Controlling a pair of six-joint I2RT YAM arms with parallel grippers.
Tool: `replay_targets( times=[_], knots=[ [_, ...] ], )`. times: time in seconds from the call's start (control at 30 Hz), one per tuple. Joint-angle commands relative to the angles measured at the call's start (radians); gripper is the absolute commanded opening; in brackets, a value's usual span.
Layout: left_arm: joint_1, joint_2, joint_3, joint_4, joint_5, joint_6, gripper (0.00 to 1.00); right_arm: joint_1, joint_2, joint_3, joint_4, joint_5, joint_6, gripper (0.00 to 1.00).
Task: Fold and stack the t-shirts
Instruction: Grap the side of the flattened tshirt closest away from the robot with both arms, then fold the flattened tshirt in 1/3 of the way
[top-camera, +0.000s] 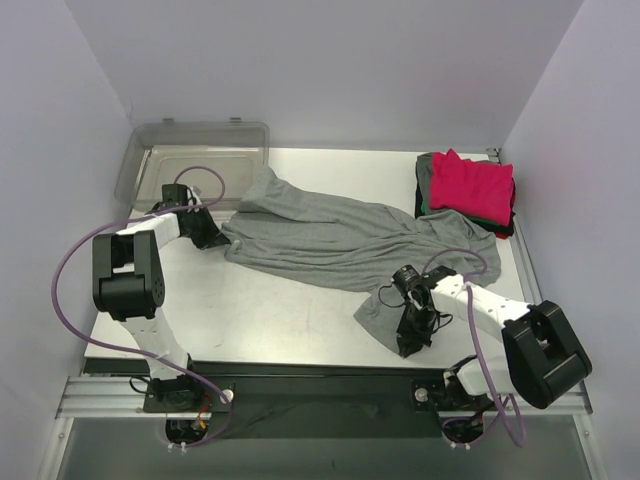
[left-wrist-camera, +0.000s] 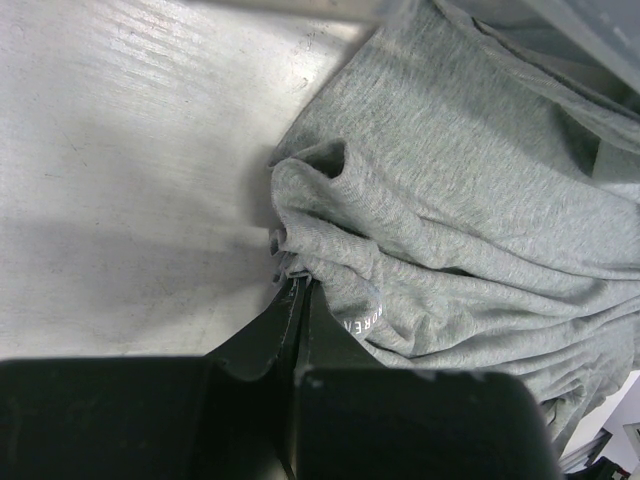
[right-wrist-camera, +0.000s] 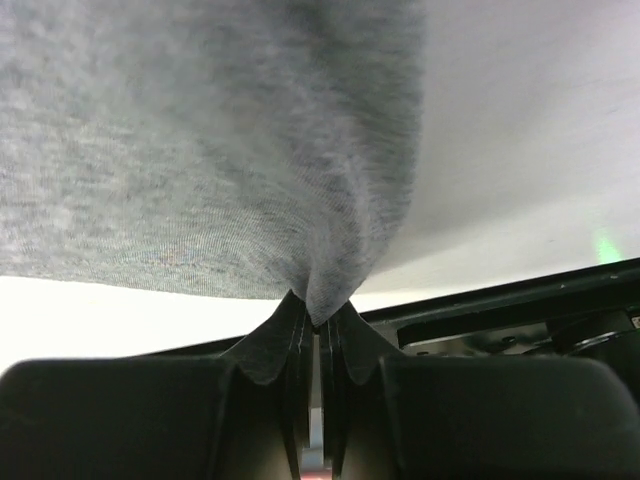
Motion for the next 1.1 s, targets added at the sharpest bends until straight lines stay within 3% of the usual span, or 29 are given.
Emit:
replay_targets(
  times=[0.0, 0.4, 1.07],
  knots=[
    [0.007, -0.012, 0.017, -0.001, 0.001, 0.02, 0.0, 0.025, 0.013, 0.023, -0.078, -0.055, -0.02, 0.0],
    [0.047, -0.115, 0.001, -0.14, -0.036, 0.032, 0.0, 0.086, -0.033, 0.184, -0.316, -0.155, -0.085, 0.0],
    [0.072, -0.382, -0.123, -0.312, -0.157, -0.002, 0.0, 0.095, -0.247, 0.279, -0.632, -0.2, -0.096, 0.0]
  ],
)
